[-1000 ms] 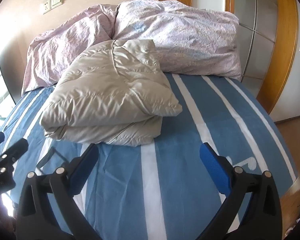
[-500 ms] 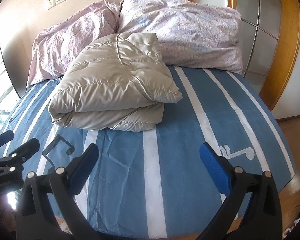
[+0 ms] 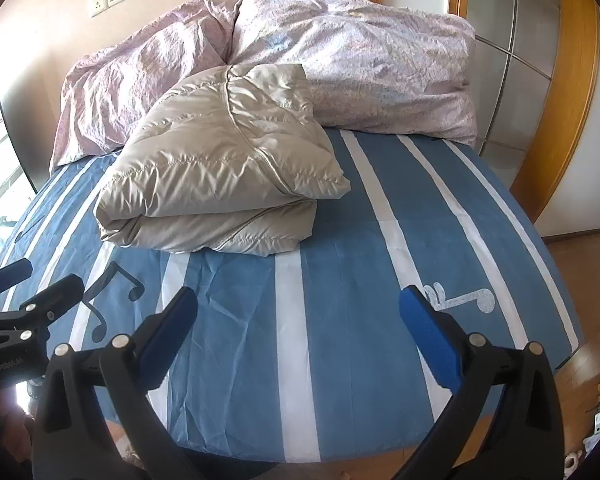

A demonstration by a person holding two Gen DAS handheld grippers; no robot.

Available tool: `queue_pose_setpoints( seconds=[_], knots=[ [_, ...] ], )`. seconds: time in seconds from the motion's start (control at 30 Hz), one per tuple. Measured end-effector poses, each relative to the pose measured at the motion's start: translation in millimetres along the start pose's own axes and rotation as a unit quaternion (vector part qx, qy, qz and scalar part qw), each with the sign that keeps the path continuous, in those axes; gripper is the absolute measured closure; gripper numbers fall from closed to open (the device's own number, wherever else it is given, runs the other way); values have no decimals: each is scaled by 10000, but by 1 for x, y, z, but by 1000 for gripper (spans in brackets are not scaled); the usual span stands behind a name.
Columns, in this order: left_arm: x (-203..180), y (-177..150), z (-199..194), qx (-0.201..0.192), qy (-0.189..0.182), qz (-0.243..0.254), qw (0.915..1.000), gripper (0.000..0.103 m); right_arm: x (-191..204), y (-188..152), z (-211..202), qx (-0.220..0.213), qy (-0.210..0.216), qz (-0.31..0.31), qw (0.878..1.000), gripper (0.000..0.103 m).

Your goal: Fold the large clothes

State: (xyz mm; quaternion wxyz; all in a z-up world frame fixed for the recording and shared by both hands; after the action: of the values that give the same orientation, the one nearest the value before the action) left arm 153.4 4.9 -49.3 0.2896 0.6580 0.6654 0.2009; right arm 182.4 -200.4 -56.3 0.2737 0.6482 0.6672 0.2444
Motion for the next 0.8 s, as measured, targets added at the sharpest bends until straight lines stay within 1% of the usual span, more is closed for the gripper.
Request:
queue_pose_setpoints(
  seconds=[0.27,0.8],
  knots=[
    [-1,-4,1,135,-187,-139,9996,1,-5,-3,-4,37,-46,27,10000,2],
    [-1,-6,1,190,-208,-196,9994,1,-6,-4,-6,48,-52,-29,10000,2]
  ],
)
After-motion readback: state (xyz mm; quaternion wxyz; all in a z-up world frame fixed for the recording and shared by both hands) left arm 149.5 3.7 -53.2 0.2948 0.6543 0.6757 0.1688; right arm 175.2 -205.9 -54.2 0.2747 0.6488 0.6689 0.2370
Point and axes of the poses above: each gripper's, at about its wrist camera, not at the fingertips, and z roughly the way its jaws point, x to its left, y to its top, the point moved 8 cm from there along z, roughly the way its jaws point, and after that the axes turned 6 degrees about -y, right-handed, at the moved point
